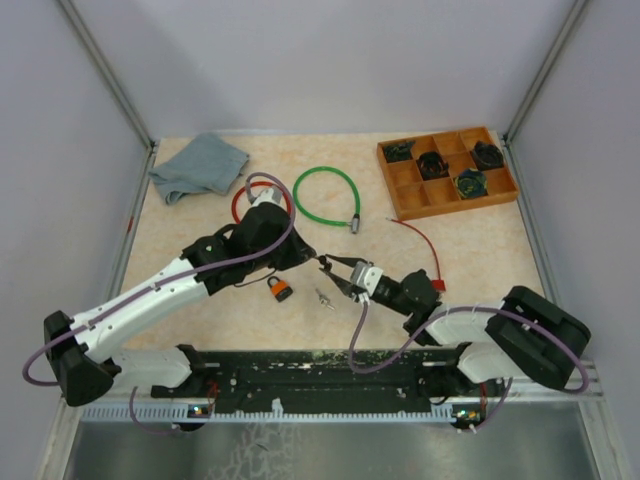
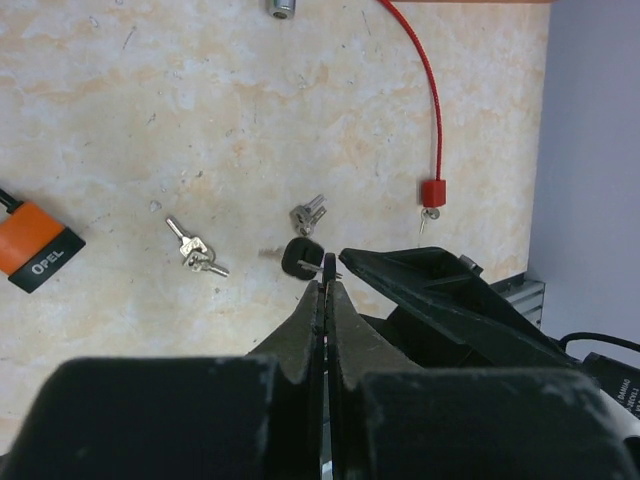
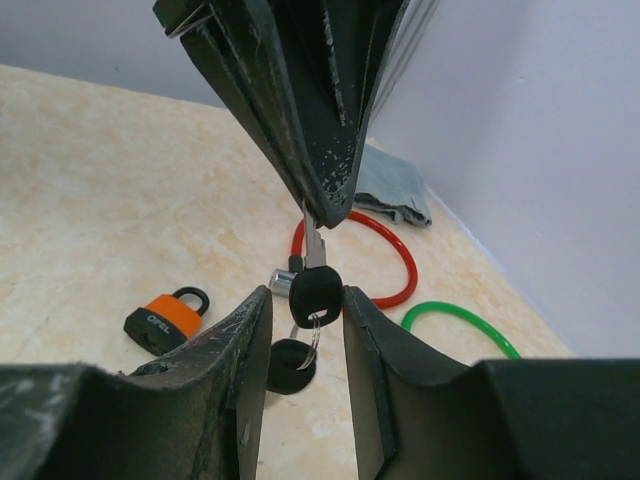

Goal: Unlock with the key
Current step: Pick up the key from the center of the board.

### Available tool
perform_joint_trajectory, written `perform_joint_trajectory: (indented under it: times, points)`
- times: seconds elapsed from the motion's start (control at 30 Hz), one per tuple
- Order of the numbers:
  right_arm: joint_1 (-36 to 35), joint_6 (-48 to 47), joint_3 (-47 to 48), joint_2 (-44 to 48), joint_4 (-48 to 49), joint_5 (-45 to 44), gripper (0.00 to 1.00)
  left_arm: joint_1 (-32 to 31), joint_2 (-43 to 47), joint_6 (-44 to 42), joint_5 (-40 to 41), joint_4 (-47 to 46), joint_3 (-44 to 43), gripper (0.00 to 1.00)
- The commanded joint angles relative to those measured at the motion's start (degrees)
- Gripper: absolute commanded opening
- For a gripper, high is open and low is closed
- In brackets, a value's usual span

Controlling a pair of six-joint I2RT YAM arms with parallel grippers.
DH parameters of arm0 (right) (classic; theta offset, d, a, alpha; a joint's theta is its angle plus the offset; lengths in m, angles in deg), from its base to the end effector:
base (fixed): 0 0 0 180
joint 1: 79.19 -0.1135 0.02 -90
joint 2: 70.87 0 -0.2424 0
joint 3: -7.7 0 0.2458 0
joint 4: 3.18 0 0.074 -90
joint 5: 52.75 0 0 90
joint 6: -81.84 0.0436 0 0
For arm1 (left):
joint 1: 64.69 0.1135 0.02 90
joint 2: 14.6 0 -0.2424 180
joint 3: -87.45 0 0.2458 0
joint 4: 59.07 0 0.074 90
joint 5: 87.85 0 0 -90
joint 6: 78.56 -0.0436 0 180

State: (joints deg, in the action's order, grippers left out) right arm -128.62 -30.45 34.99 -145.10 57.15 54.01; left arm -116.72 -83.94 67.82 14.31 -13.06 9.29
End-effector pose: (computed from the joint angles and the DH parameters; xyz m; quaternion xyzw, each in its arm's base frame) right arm 0.1430 0.1863 0.1940 -0.4519 0.4300 0.2700 0.7335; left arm 0.1735 -0.2074 0.3075 -0.0809 0.8882 -0.3032 0.3356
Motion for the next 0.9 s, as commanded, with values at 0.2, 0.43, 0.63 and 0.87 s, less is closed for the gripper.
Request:
perform_joint_trajectory:
  times: [0.2, 0.43, 0.63, 0.87]
  points:
    - [-1.43, -3.01, 1.04, -5.46, 8.06, -2.04, 0.33, 0.05, 1.17, 3.63, -2.01, -0.31, -0.48, 0.00]
    - [-1.99, -2.79, 1.25, -8.48, 11.94, -2.10, 0.28, 0.12, 0.79, 6.35, -3.78, -1.93, 1.10, 0.00]
    - [-2.34, -1.90, 0.38, -9.20, 14.73, -2.77, 0.12, 0.53, 0.82, 8.29, -2.49, -0.83, 1.42, 0.00]
    - [-2.40, 5.94, 0.12, -5.17, 9.39, -1.64, 0.00, 1.30, 3.78, 7.17, 1.93, -2.39, 4.35, 0.19]
